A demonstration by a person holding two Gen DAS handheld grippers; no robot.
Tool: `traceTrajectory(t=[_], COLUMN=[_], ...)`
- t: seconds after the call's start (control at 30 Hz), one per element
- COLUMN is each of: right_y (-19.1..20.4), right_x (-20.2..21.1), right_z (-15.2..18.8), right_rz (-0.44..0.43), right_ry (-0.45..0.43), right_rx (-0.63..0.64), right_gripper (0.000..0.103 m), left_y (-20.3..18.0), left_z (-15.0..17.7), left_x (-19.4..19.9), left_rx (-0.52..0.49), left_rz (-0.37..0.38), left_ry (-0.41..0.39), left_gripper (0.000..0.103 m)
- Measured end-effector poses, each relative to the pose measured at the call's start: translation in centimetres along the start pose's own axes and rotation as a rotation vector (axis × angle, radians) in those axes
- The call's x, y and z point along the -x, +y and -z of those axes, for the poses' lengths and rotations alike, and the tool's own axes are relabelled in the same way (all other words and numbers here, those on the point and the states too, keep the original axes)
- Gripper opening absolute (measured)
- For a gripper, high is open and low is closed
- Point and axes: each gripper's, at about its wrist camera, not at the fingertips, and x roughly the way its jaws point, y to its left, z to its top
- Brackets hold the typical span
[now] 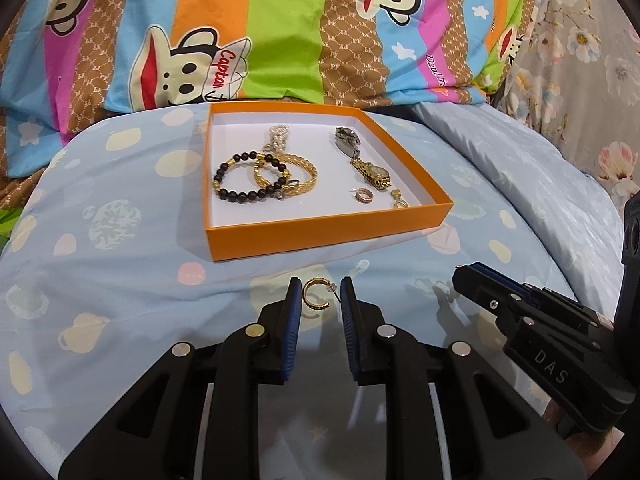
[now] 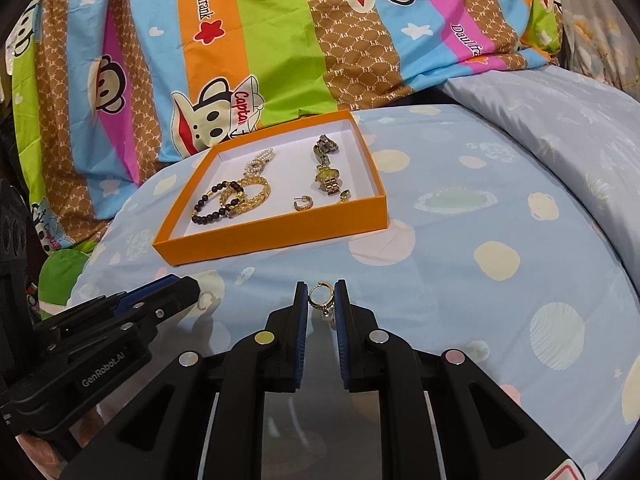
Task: Organize jewelry
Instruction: 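Close the left gripper on the gold hoop earring while the right gripper holds its earring, then carry both earrings over the orange box with both grippers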
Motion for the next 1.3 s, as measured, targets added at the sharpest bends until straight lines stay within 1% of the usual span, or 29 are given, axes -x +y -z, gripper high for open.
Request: traceTrajectory(t=[0.23, 0.37, 0.5, 0.63, 0.8, 1.0, 1.3], right_y=[0.0, 0.4, 1.2, 1.5, 1.9, 2.2, 1.5], right_x=[0.5, 0.2, -0.1, -0.8, -2.4, -4.5, -6.6], right_z=[-1.1, -2.3, -4.0, -5.7, -7.2, -7.9, -7.9], right_rz=[0.007, 0.003, 0.006, 0.002, -0.003, 0.001, 0.002], right_ry=[-0.019, -0.023, -0.047, -0.060, -0.054, -0.043, -0.019], right_rx=[0.018, 0.045, 0.087, 0.102, 0.114, 0.120, 0.099], right_gripper=[0.012, 0.012, 0.012, 0.012, 0.012, 0.012, 0.012], left_y=[1.3, 1.9, 2.2, 2.3, 2.1, 2.0, 3.3], left_z=[-0.9, -1.8, -3.1, -4.7, -6.1, -6.8, -6.8], left_x=[0.9, 1.1, 0.9, 0.3, -1.2, -3.0, -3.8], left_rx=[0.009, 0.004, 0.001, -0.004, -0.016, -0.026, 0.014], left_rz=[-0.023, -0.044, -0.059, -0.069, -0.073, -0.073, -0.056], left_ry=[-0.028, -0.046, -0.069, -0.090, -0.098, -0.096, -0.093], left_gripper=[0.019, 0.019, 0.019, 0.019, 0.019, 0.019, 0.019])
